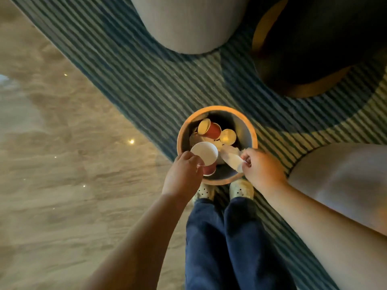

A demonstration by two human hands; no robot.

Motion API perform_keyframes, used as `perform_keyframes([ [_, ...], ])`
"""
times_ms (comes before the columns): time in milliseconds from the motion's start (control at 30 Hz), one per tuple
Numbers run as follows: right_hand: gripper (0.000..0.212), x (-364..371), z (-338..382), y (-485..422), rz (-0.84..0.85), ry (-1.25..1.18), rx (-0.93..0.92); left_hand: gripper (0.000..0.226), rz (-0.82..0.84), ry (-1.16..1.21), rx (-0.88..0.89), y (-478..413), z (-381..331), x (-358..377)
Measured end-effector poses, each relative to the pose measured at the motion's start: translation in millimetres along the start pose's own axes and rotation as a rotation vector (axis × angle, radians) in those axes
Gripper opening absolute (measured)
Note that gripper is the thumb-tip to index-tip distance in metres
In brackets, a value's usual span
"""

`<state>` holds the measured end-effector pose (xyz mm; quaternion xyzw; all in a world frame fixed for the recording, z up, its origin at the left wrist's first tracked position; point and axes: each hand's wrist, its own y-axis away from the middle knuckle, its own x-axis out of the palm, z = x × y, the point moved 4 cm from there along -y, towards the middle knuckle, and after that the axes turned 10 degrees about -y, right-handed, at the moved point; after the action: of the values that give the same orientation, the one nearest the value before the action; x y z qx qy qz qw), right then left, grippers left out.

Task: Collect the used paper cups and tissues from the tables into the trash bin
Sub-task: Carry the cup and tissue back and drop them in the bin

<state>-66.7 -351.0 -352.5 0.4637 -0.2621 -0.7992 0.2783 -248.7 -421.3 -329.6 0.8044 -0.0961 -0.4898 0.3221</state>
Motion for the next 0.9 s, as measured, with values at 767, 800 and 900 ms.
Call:
perform_keyframes([
  [767,0.040,-56.2,30.1,36.6,-0.081,-0.034,-0.197,0.034,-0.121,-0.183,0.031,18.6,-35.2,-54.9],
  [800,0.040,-76.3,47.4,48.9,-0.116,-0.050,-0.249,0.035,-0.189,-0.176,0.049,30.0,-46.2,-82.4],
  [900,0.043,-146.3,103.1,98.6,-0.255,-0.143,-0.388,0.040,-0.418,-0.122,0.116,73.1,-84.9,-169.3],
])
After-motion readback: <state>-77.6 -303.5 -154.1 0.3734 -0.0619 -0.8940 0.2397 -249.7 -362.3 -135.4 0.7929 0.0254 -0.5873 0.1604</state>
